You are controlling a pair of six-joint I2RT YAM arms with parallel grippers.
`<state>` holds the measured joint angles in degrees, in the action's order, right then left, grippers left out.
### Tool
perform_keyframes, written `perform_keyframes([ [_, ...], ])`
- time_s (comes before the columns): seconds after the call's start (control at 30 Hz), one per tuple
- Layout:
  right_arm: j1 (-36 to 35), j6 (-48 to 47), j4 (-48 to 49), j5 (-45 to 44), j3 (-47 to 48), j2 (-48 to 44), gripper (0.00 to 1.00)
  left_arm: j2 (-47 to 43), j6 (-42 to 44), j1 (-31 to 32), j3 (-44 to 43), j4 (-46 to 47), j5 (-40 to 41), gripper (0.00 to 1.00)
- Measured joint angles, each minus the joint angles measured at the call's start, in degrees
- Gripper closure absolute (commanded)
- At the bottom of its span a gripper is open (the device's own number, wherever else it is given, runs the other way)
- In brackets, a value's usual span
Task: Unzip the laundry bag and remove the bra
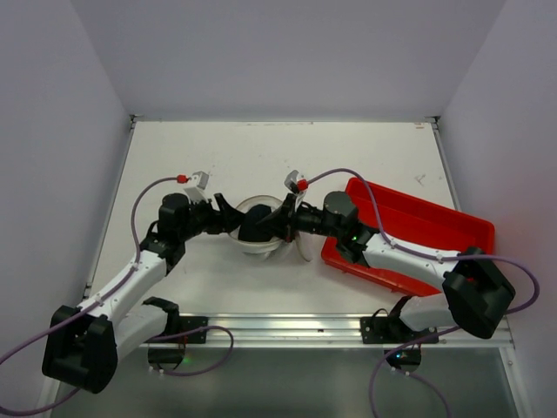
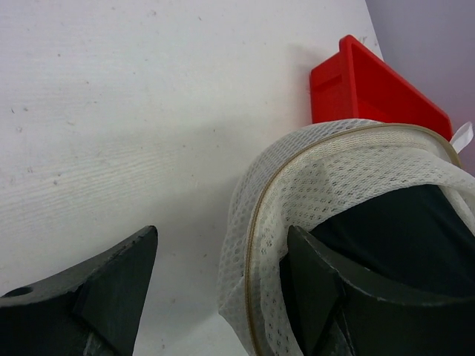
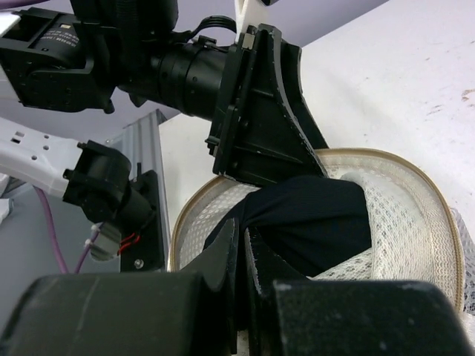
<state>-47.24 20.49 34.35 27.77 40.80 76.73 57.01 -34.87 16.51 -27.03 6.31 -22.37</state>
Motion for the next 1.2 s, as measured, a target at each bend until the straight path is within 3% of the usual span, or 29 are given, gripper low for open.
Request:
perform_keyframes([
  [0.13,0.1,0.1,0.0,-0.6,-0.1,-0.2,1.0,0.0,0.0,0.0,0.0,-0.1,-0.9,0.25],
  [0.3,0.1,1.9,2.8,-8.3,-2.7,-1.8,1.0,-3.9,0.0,0.0,-0.8,-3.7,1.0,0.2],
  [0.7,0.1,6.2,14.3,-24.3,-8.2,3.0,1.0,-0.1,0.2,-0.5,-18.3,-17.6,9.7,0.16],
  [1.03,0.1,9.1,19.6,-26.8,-8.3,12.8,1.0,4.5,1.5,-0.7,-16.2,-19.2,10.8,0.13],
  [1.2,0.1,10.2,20.3,-27.0,-7.8,15.0,1.0,4.2,1.5,-0.7,-14.7,-18.6,8.4,0.19],
])
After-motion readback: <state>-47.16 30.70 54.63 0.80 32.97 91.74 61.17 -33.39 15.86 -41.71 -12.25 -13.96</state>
